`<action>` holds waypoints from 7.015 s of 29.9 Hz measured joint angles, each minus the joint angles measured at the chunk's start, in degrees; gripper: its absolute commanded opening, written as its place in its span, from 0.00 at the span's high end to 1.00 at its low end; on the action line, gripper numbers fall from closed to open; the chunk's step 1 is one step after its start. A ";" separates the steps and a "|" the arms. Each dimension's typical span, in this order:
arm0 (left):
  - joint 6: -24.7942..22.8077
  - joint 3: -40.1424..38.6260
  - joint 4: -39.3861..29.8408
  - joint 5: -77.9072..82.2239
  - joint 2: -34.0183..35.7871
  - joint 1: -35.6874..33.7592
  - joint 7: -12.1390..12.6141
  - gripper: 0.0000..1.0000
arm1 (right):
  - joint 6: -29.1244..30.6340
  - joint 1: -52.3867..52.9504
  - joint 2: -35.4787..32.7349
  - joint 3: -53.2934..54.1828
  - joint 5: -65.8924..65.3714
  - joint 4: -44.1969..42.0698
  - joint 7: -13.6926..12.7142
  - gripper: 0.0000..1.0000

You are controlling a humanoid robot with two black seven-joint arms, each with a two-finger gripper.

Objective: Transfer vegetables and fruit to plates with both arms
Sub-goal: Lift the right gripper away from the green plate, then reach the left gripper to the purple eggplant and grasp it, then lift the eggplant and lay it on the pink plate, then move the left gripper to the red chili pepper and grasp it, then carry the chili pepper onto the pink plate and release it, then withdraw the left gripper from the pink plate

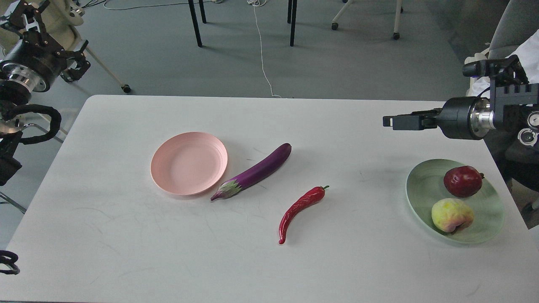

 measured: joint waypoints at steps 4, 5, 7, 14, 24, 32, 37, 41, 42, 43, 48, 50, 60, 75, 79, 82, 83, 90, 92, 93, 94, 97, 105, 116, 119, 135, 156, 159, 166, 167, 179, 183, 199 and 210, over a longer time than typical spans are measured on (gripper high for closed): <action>0.00 0.18 -11.35 11.30 2.38 0.65 -0.02 0.02 | 0.08 -7.43 3.72 11.48 8.85 -3.79 0.00 0.01; -0.01 0.28 -14.61 14.02 2.87 0.89 -0.02 0.02 | 0.08 -8.62 4.34 13.94 11.06 -4.25 0.00 0.01; -0.01 1.05 -22.13 20.69 4.01 1.61 0.00 0.02 | 0.08 -10.98 5.30 17.85 15.57 -4.92 0.00 0.01; 0.44 8.22 -41.33 43.01 4.05 2.44 0.06 0.02 | 0.32 -15.24 5.78 25.03 36.77 -7.19 1.55 0.01; 6.02 17.05 -44.02 82.70 -5.32 2.57 0.06 0.02 | 10.15 -26.76 4.21 29.85 65.51 -10.61 4.01 0.01; 11.03 23.17 -42.61 105.21 -11.13 2.46 0.31 0.06 | 12.45 -39.82 1.99 40.82 69.07 -10.41 3.98 0.01; 14.72 27.28 -37.90 111.10 -14.18 2.54 0.32 0.12 | 12.47 -42.41 0.45 42.54 69.09 -10.33 3.97 0.01; 16.14 28.69 -33.47 111.64 -16.30 2.55 0.32 0.16 | 12.47 -42.94 -0.01 42.65 69.09 -10.38 3.97 0.01; 16.23 28.80 -32.33 111.68 -16.69 2.55 0.32 0.16 | 12.47 -42.96 -0.04 42.66 69.09 -10.38 3.97 0.01; 16.30 28.85 -31.47 111.69 -16.98 2.55 0.32 0.16 | 12.47 -42.97 -0.05 42.68 69.09 -10.37 3.98 0.01; 16.41 28.98 -28.90 111.72 -17.91 2.71 0.32 0.29 | 12.47 -42.98 -0.05 42.78 69.09 -10.26 4.04 0.01; 16.41 29.00 -28.38 111.72 -18.01 3.05 0.31 0.39 | 12.47 -42.99 -0.05 42.79 69.09 -10.26 4.05 0.01; 16.41 29.10 -26.70 111.79 -19.25 4.01 0.15 0.59 | 12.47 -42.99 0.02 42.84 69.09 -10.37 4.05 0.01; 15.95 26.73 -36.04 104.70 -15.11 -0.42 -0.24 0.72 | 12.47 -43.00 -0.04 43.13 69.00 -10.46 5.46 0.01; 15.65 26.55 -38.56 101.47 -8.50 -2.00 -0.48 0.71 | 12.47 -43.00 0.01 43.44 69.00 -10.50 5.46 0.01; 15.62 27.13 -38.82 101.13 -3.12 -1.56 -1.67 0.72 | 12.47 -42.99 0.21 43.48 68.99 -10.50 5.46 0.01; 15.63 27.74 -38.82 101.10 -1.15 -1.13 -2.17 0.72 | 12.47 -42.99 0.28 43.49 68.99 -10.53 5.46 0.01; 16.36 31.68 -37.67 101.18 5.79 1.66 -3.04 0.68 | 12.47 -42.94 0.51 43.40 68.83 -10.76 5.46 0.01; 16.41 31.78 -37.42 101.07 5.98 2.44 -3.05 0.52 | 12.47 -42.91 0.51 43.38 68.82 -10.77 5.46 0.01; 16.44 31.78 -37.26 100.98 6.00 2.77 -3.01 0.41 | 12.47 -42.90 0.52 43.38 68.82 -10.77 5.46 0.01; 16.54 31.78 -37.12 100.91 5.96 2.98 -2.96 0.33 | 12.47 -42.86 0.54 43.38 68.81 -10.77 5.46 0.01; 17.07 31.75 -36.73 100.75 5.38 3.30 -2.78 0.25 | 12.47 -42.71 0.54 43.34 68.72 -10.77 5.46 0.01; 17.44 30.96 -36.94 100.35 5.67 3.29 -3.18 0.17 | 12.46 -42.60 0.37 43.30 68.65 -10.83 5.46 0.01; 16.76 30.78 -44.45 98.78 3.48 -5.22 -5.72 0.17 | 12.46 -44.94 -1.26 43.97 68.86 -11.54 6.14 0.01; 16.76 31.11 -45.43 99.06 -1.99 -6.69 -5.60 0.17 | 12.46 -46.03 -1.88 44.10 69.01 -12.49 7.58 0.01; 15.00 37.90 -30.80 103.79 -28.83 -4.45 -1.31 0.21 | 12.46 -46.50 -1.80 44.48 69.09 -14.38 8.66 0.01; 15.85 36.93 -28.84 108.65 -27.71 -1.80 0.74 0.88 | 12.46 -46.50 -1.60 44.61 69.09 -14.45 8.62 0.01; 15.85 33.85 -31.85 108.44 -23.88 -2.32 0.89 0.87 | 12.46 -46.50 -1.60 45.04 69.09 -14.47 8.65 0.01; 14.41 32.51 -39.82 106.76 -8.87 -6.22 0.43 0.87 | 12.46 -46.43 -1.60 45.51 69.06 -14.47 8.65 0.01; 14.40 32.60 -40.14 106.69 -6.43 -6.39 0.27 0.87 | 12.46 -46.43 -1.60 45.51 69.05 -14.47 8.65 0.01; 15.27 33.31 -32.37 106.19 6.59 -5.37 -5.94 0.86 | 12.46 -46.37 -0.83 45.33 69.00 -14.45 8.62 0.01; 17.36 33.39 -28.11 106.19 5.44 -3.17 -6.97 0.82 | 12.46 -46.02 -0.75 45.33 69.00 -14.37 8.62 0.01; 23.11 33.34 -23.35 104.89 0.87 0.15 -7.12 0.21 | 12.46 -46.04 -0.83 45.26 68.99 -14.44 8.62 0.01; 22.98 23.17 -23.12 68.31 2.19 -1.97 -8.34 0.02 | 12.46 -45.22 -0.82 45.53 69.00 -14.80 8.62 0.01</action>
